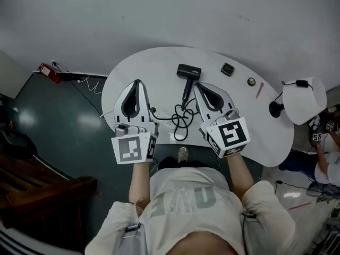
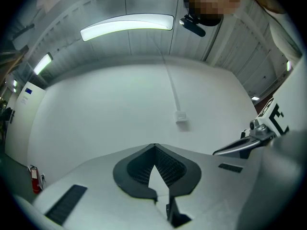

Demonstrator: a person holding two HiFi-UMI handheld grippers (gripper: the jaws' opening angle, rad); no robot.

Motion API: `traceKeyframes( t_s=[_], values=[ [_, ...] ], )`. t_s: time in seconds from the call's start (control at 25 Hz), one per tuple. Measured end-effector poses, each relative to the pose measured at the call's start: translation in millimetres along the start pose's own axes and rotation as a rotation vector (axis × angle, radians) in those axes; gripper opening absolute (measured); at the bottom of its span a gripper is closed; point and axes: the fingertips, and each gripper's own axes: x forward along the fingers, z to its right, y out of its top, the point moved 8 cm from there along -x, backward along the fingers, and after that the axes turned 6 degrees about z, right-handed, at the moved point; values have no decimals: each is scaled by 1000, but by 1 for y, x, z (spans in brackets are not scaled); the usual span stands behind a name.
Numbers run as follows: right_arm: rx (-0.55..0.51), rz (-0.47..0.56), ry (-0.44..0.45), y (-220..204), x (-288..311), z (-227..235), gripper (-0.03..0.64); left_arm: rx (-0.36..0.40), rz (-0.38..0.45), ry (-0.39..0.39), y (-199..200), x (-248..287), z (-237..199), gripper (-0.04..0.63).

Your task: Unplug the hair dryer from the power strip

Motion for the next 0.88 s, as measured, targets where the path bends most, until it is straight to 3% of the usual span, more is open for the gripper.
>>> traceKeyframes(
  t_s=[0.28,0.72,0.88],
  values=[
    [75,0,87,-14,35,1,21,34,-57,36,-15,10,-22,12],
    [55,-60,193,-16,69,-15,21,61,-135,24,-40,5,-63,12],
    [39,-85,236,-19,79,-26,21,20,-298,-8,-75,-6,-81,12]
  ],
)
